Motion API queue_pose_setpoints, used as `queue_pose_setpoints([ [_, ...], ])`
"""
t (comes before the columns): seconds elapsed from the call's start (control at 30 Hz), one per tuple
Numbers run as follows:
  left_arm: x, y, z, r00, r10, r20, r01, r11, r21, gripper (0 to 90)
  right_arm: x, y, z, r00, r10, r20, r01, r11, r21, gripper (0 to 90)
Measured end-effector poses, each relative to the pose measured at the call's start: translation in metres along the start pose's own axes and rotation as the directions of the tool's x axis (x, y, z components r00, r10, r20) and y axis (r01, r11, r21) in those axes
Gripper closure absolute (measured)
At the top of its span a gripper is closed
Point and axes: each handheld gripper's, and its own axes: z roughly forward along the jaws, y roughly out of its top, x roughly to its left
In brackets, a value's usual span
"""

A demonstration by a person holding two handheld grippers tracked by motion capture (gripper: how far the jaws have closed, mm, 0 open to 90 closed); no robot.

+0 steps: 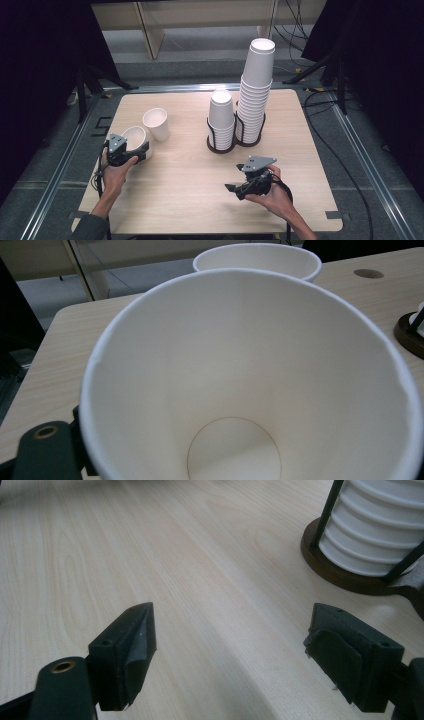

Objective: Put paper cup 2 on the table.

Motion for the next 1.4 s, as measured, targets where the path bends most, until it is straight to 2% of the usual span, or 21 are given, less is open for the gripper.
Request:
queue_pose_setpoints([
  [0.13, 0.002, 0.002, 0.003, 1.0000, -0.001, -0.001, 0.001, 1.0000, 0.007, 14.4, 0.000, 0.000, 0.000, 1.0000, -0.004, 0.002, 0.004, 1.000, -0.001, 20.5],
  [0.17, 0.002, 0.002, 0.003, 1.0000, 0.000, -0.005, 0.000, 0.9998, 0.022, 14.4, 0.000, 0.000, 0.000, 1.0000, -0.004, 0.001, 0.004, 1.000, -0.002, 20.5],
  [0.33, 0.005, 0.001, 0.008, 0.9999, -0.008, -0.014, 0.009, 0.9997, 0.024, 14.4, 0.000, 0.000, 0.000, 1.0000, -0.005, 0.002, 0.005, 1.000, -0.002, 20.5],
  [0.37, 0.007, 0.000, 0.009, 0.9997, -0.006, -0.022, 0.006, 0.9992, 0.040, 14.4, 0.001, 0.000, 0.000, 1.0000, 0.003, -0.002, -0.003, 1.000, 0.001, 20.5],
  [0.4, 0.007, -0.001, 0.010, 0.9997, -0.008, -0.021, 0.009, 0.9992, 0.038, 14.4, -0.001, 0.000, 0.001, 0.9997, -0.026, -0.003, 0.026, 1.000, -0.003, 20.5],
  [0.5, 0.010, -0.002, 0.013, 0.9995, -0.016, -0.029, 0.017, 0.9991, 0.039, 14.4, -0.001, 0.001, 0.001, 0.9993, -0.036, -0.007, 0.036, 0.999, -0.008, 20.5],
  [0.6, 0.012, 0.000, 0.014, 0.9994, -0.012, -0.032, 0.014, 0.9990, 0.043, 14.4, 0.000, 0.001, 0.001, 0.9998, -0.019, -0.006, 0.019, 1.000, -0.010, 20.5],
  [0.83, 0.016, 0.006, 0.016, 0.9988, -0.018, -0.046, 0.020, 0.9987, 0.047, 14.4, 0.000, 0.000, 0.001, 0.9999, -0.013, -0.008, 0.012, 1.000, -0.008, 20.3],
  [0.9, 0.017, 0.005, 0.018, 0.9988, -0.021, -0.044, 0.023, 0.9987, 0.046, 14.4, -0.001, 0.000, 0.001, 0.9996, -0.026, -0.003, 0.026, 1.000, -0.010, 20.3],
  [1.13, 0.019, 0.004, 0.024, 0.9981, -0.025, -0.057, 0.029, 0.9975, 0.065, 14.3, -0.001, 0.000, 0.001, 0.9997, -0.024, -0.005, 0.024, 1.000, -0.007, 20.2],
  [1.17, 0.020, 0.004, 0.025, 0.9978, -0.031, -0.059, 0.034, 0.9978, 0.057, 14.3, 0.000, 0.000, 0.001, 0.9999, -0.012, -0.011, 0.012, 1.000, 0.000, 20.2],
  [1.27, 0.022, 0.005, 0.026, 0.9970, -0.041, -0.066, 0.044, 0.9974, 0.056, 14.3, -0.001, 0.000, 0.001, 0.9997, -0.025, -0.003, 0.024, 1.000, -0.008, 20.3],
  [1.33, 0.023, 0.006, 0.026, 0.9971, -0.033, -0.068, 0.037, 0.9974, 0.061, 14.3, -0.001, 0.000, 0.001, 0.9996, -0.027, -0.002, 0.027, 1.000, -0.012, 20.3],
  [1.4, 0.024, 0.006, 0.028, 0.9968, -0.038, -0.070, 0.042, 0.9978, 0.052, 14.3, -0.001, 0.000, 0.001, 0.9999, -0.011, -0.009, 0.011, 1.000, -0.008, 20.3],
])
